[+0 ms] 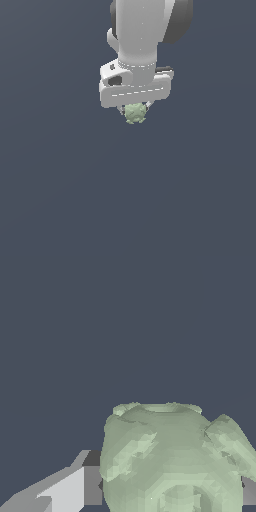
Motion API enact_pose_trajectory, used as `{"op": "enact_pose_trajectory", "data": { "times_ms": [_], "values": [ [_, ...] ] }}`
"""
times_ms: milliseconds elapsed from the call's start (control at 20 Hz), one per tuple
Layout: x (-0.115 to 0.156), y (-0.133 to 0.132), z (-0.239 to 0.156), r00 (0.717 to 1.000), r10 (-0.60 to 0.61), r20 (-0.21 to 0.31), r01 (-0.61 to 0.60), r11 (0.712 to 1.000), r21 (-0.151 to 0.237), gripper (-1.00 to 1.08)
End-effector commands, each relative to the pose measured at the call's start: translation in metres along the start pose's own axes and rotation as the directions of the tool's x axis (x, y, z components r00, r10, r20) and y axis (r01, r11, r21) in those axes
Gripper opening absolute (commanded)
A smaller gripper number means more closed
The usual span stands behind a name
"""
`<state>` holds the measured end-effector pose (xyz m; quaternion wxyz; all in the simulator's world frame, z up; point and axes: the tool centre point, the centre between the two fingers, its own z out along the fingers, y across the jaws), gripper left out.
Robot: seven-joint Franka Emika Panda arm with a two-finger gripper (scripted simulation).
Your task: Pick up the object and move it to a goal position.
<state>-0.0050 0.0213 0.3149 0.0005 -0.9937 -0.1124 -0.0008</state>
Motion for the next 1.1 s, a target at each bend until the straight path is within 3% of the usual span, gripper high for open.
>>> {"op": "enact_pose_trajectory", "data": {
  "times_ms": [0, 500, 1050],
  "values": [
    [-0.002, 0.006, -0.026, 1.000, 0.000, 0.001, 0.000, 1.000, 0.000, -1.00],
    [-0.004, 0.022, -0.093, 1.000, 0.000, 0.002, 0.000, 1.000, 0.000, -1.00],
    [-0.003, 0.025, -0.106, 1.000, 0.001, 0.002, -0.001, 1.000, -0.001, -1.00]
  ]
}}
